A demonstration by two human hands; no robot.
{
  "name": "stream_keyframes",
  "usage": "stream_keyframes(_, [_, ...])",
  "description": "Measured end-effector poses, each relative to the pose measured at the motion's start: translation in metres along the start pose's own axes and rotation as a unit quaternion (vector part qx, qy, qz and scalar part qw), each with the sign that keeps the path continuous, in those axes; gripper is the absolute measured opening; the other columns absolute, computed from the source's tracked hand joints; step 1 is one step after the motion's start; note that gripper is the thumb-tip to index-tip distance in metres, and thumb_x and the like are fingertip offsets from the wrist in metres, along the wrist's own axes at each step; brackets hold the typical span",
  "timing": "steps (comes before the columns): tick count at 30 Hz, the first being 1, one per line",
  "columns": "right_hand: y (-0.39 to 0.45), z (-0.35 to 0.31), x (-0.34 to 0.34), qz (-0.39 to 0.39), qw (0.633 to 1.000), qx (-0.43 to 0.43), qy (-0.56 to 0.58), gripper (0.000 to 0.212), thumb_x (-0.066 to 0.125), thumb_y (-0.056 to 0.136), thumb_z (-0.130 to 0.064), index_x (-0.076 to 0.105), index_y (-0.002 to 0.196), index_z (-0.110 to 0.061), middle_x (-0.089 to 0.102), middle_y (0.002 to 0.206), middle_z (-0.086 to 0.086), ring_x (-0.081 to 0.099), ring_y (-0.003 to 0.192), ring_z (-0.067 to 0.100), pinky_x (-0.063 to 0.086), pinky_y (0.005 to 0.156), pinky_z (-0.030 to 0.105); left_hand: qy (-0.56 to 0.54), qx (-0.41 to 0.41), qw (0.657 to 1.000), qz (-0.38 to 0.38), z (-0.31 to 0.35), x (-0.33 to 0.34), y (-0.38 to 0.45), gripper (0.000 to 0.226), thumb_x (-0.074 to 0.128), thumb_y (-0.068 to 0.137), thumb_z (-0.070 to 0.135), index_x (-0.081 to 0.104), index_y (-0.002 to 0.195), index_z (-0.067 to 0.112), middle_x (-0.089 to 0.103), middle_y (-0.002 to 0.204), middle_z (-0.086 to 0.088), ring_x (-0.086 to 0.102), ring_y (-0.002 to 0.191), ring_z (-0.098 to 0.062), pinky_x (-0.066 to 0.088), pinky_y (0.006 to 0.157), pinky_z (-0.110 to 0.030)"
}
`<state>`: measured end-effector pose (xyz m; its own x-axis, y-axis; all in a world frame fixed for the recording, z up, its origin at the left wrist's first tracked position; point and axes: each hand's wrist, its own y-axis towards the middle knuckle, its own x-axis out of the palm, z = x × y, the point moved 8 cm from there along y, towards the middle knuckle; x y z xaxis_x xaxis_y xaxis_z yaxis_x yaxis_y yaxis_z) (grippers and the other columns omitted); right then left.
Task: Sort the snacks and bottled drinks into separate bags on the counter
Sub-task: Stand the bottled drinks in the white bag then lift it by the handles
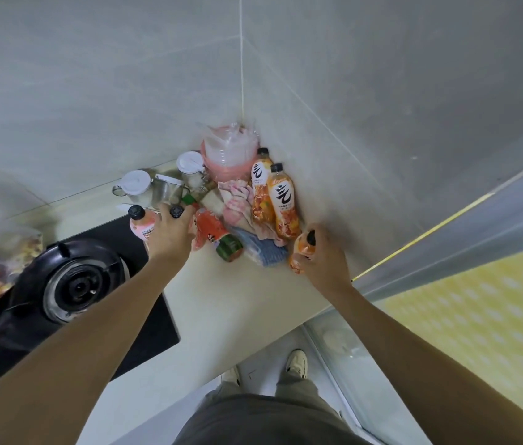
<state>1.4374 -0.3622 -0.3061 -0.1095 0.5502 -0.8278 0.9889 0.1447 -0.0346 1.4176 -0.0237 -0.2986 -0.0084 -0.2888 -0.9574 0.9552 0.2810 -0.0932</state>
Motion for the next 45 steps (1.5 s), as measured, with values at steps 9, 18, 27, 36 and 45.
stream_keyframes(9, [-0.015,-0.054,0.002,-0.002,0.997,-0.078,0.019,0.051,0.078,0.083,-0.031,0.046,0.122,-0.029,0.061,0.111,-0.003,0.059,0.095,0.019,0.052,0.077,0.034,-0.021,0.016,1.0,0.011,0.001,-0.013,-0.052,0.068,0.073,0.079,0.007,0.043,0.134,0.033,0.038,0.133,-0.016,0.05,0.118,-0.043,0.056,0.07,-0.047])
stream_keyframes(18, [-0.058,-0.129,0.022,-0.069,0.969,-0.233,0.041,0.061,0.085,0.073,-0.023,0.05,0.123,-0.023,0.061,0.119,0.003,0.06,0.111,0.031,0.054,0.084,0.045,-0.032,-0.083,0.993,0.079,-0.012,-0.053,-0.165,0.053,0.073,0.081,0.015,0.051,0.128,0.029,0.038,0.115,-0.007,0.053,0.098,-0.033,0.042,0.063,-0.036])
stream_keyframes(27, [-0.166,-0.229,0.074,-0.201,0.904,-0.374,0.051,0.059,0.086,0.075,-0.027,0.047,0.119,-0.025,0.061,0.114,0.0,0.063,0.1,0.029,0.049,0.076,0.038,-0.028,-0.213,0.968,0.129,-0.077,-0.079,-0.327,0.05,0.072,0.081,0.015,0.051,0.123,0.03,0.038,0.117,-0.003,0.049,0.09,-0.027,0.05,0.065,-0.039])
stream_keyframes(36, [-0.368,-0.379,0.164,-0.314,0.807,-0.498,0.05,0.056,0.081,0.075,-0.028,0.045,0.118,-0.031,0.059,0.115,-0.007,0.06,0.099,0.026,0.043,0.077,0.035,-0.052,-0.386,0.896,0.215,-0.213,-0.114,-0.558,0.041,0.065,0.082,0.015,0.054,0.12,0.027,0.038,0.11,-0.001,0.048,0.087,-0.026,0.053,0.067,-0.041])
stream_keyframes(45, [-0.576,-0.515,0.276,-0.4,0.754,-0.516,0.074,0.058,0.082,0.076,-0.034,0.042,0.117,-0.037,0.058,0.112,-0.005,0.059,0.1,0.025,0.051,0.084,0.041,-0.047,-0.481,0.851,0.205,-0.376,-0.128,-0.752,0.053,0.073,0.075,0.023,0.054,0.123,0.032,0.04,0.111,-0.003,0.052,0.089,-0.029,0.055,0.066,-0.04])
